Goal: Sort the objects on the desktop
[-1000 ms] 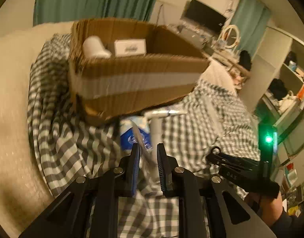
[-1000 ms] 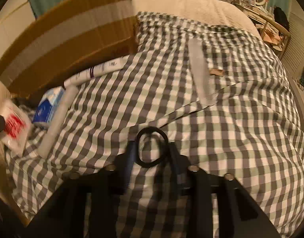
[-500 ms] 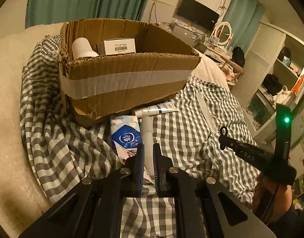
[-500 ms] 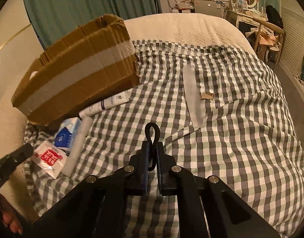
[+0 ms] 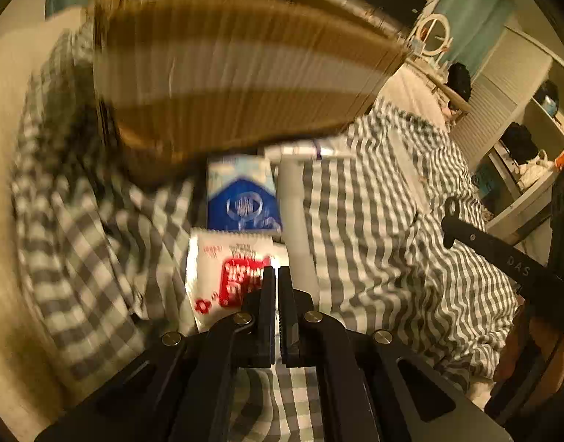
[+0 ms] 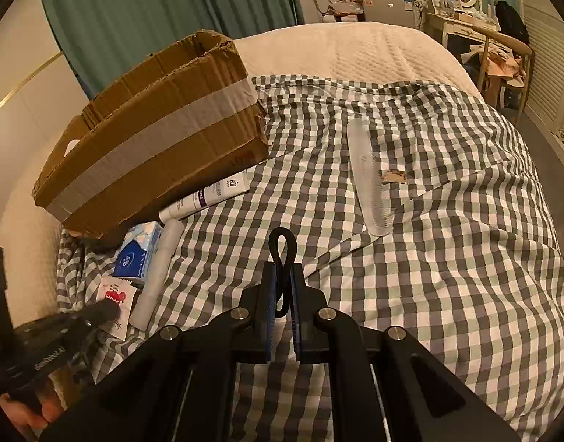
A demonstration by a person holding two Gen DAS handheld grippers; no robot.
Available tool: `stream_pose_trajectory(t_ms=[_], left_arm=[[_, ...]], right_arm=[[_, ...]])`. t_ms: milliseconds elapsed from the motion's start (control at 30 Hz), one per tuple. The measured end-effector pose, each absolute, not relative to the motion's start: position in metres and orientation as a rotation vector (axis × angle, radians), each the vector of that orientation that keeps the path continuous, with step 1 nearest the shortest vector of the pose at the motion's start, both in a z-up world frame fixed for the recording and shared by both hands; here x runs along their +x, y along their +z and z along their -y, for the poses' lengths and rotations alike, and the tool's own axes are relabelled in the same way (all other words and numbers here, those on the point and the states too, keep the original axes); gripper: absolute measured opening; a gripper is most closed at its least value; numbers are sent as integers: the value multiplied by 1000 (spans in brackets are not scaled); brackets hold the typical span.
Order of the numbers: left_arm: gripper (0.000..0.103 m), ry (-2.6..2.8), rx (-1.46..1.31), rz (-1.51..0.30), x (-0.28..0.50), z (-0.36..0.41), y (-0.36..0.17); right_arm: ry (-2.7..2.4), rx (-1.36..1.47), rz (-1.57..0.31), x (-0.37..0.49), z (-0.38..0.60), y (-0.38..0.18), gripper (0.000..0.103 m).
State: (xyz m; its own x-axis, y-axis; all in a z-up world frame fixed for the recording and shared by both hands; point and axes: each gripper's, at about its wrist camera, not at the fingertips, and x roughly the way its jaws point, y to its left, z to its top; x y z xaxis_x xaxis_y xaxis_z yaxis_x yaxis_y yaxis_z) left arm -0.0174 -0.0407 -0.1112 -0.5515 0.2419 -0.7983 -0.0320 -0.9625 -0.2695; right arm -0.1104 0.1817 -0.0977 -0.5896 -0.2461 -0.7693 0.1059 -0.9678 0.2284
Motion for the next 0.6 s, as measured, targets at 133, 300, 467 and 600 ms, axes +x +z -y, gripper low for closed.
stream_pose_trajectory(t_ms=[133, 300, 467, 600], left_arm=[[5, 2592, -1412, 330, -18, 39, -110], [60, 2618, -1500, 304, -20, 42, -122], [69, 2678, -1560, 246, -29, 49, -135], [70, 2693, -1585, 354, -29, 64, -138]], right_arm=[[-2618, 1314, 253, -110, -183, -99, 7], [-2614, 1314, 278, -110, -184, -98, 7], [-2603, 1335, 295, -110, -184, -102, 7], [-2594, 1336, 302, -110, -184, -102, 7]])
